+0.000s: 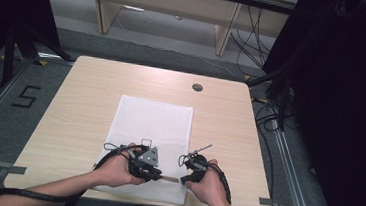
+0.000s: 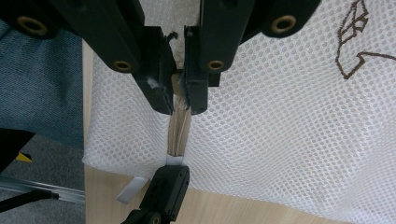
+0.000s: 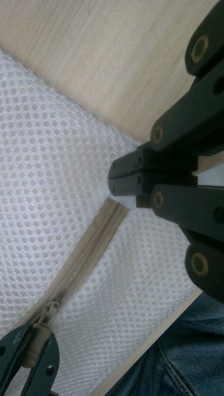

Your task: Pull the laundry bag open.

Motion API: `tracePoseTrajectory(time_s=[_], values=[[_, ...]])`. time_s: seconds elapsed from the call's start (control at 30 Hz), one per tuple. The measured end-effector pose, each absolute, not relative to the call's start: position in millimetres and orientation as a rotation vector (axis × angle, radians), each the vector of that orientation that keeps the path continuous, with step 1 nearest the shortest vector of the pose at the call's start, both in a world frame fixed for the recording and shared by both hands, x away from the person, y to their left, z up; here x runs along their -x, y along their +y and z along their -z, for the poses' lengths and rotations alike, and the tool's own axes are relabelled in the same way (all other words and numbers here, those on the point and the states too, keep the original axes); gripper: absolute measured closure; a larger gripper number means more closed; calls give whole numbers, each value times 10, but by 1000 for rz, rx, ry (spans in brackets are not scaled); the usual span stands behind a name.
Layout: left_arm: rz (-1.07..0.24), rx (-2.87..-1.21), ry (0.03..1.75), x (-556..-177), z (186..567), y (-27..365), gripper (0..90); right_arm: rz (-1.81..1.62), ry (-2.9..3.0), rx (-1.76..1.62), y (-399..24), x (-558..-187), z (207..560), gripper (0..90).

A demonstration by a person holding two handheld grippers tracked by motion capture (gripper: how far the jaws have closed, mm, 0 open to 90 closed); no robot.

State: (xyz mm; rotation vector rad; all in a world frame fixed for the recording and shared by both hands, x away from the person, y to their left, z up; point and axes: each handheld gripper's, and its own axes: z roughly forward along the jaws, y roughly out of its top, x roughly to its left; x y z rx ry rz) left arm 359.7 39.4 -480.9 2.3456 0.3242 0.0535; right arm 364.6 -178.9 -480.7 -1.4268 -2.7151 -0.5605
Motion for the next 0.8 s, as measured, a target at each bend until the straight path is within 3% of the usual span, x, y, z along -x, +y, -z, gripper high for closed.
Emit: tracePoseTrajectory(time_s=[0.8], values=[[-59, -2338, 335, -3565, 4780, 477, 818, 560, -2734, 1410, -1776, -3650, 4808, 900]])
